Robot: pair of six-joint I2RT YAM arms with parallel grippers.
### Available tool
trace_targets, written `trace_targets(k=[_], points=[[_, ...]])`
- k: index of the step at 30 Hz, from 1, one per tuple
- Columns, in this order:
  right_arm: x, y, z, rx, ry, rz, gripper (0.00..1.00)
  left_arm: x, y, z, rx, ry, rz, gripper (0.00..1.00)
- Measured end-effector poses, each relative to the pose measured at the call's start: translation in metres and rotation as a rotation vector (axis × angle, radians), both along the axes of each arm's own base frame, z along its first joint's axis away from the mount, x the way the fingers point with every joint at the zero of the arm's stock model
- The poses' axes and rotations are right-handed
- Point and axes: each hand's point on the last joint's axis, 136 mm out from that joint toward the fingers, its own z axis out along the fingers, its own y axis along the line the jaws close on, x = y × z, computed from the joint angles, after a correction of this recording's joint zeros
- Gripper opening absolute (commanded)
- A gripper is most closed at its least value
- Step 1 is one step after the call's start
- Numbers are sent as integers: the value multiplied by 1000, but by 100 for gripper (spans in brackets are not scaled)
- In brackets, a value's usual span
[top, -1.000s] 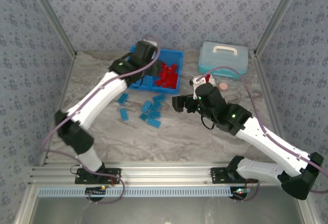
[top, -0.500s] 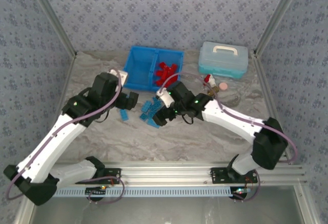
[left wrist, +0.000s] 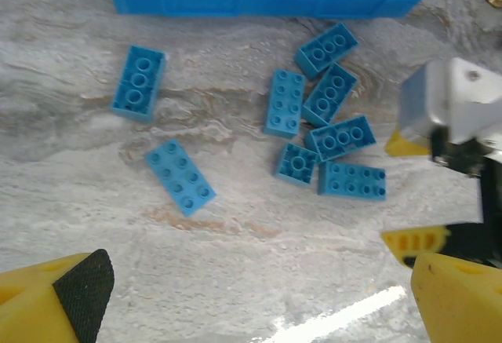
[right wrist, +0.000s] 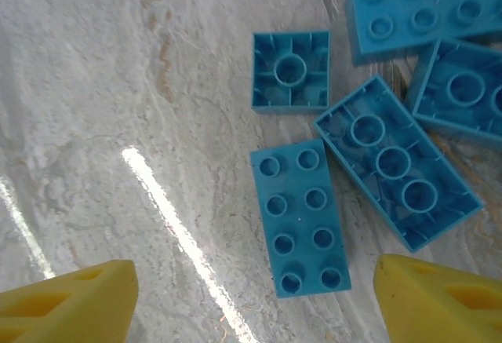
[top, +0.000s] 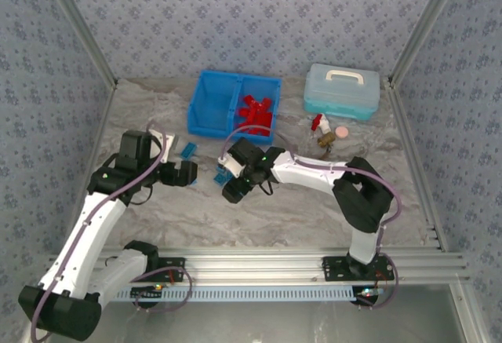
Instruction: Sort the legos into containers by color
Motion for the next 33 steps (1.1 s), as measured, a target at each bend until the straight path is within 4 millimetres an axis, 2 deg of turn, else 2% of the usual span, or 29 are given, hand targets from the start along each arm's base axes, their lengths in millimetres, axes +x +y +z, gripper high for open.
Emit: trace_targets(k=[6,10,13,16,20,23,29,31,33], points=[[4,-3,-21,-56,3,-12,72,-2,-14,-3,-62,12,-61,99],[7,-2,-26,-73,-3,-17,72,-6,-21,-5,-87,20,-97,99],[9,0,-30,-83,-6,-19,68,-5,-22,-4,-89,13,-105,99],[12,2,-36,-105,-20,-19,60,-4,-22,-2,-88,2,-105,99],[8,3,-46,-135,-27,-7,43,-3,-19,1,-81,-24,-93,99],[6,5,-48,-142,-32,1,35,-3,-15,1,-67,-36,-77,99],[5,9,-41,-127,-40,0,33,0,-6,3,-35,-61,-39,99],[6,12,-27,-94,-47,-22,33,0,-3,7,-31,-89,-26,99],[11,18,-2,-32,-72,-53,35,-1,-1,14,-33,-128,-17,99]])
